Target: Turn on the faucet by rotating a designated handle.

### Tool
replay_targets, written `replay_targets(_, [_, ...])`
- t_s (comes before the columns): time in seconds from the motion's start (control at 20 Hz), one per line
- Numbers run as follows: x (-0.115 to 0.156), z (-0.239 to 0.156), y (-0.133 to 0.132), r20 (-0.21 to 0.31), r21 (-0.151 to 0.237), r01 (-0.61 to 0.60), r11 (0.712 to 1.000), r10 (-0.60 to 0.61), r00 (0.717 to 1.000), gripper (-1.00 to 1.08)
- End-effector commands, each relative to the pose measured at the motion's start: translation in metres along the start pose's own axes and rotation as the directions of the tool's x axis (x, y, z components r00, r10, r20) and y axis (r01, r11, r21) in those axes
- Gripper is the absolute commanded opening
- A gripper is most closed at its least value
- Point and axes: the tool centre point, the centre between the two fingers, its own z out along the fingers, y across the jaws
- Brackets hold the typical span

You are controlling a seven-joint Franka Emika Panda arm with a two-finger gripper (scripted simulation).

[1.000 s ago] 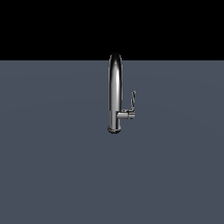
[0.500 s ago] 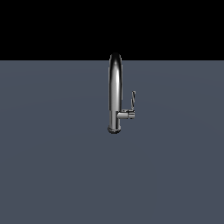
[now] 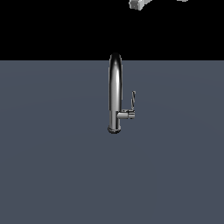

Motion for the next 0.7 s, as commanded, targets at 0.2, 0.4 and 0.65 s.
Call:
replay_targets(0.2, [0.043,0.009,0.000,0.119,0.106,-0.111,0.988,0.099,0.988,-1.00])
replay_targets(0.4, [0.071,0.018,0.002,0.202,0.167,-0.190,0.968,0.155,0.967,-1.00])
replay_targets(0.65, [0.107,0.033,0.007,0.317,0.237,-0.300,0.924,0.218,0.923,-1.00])
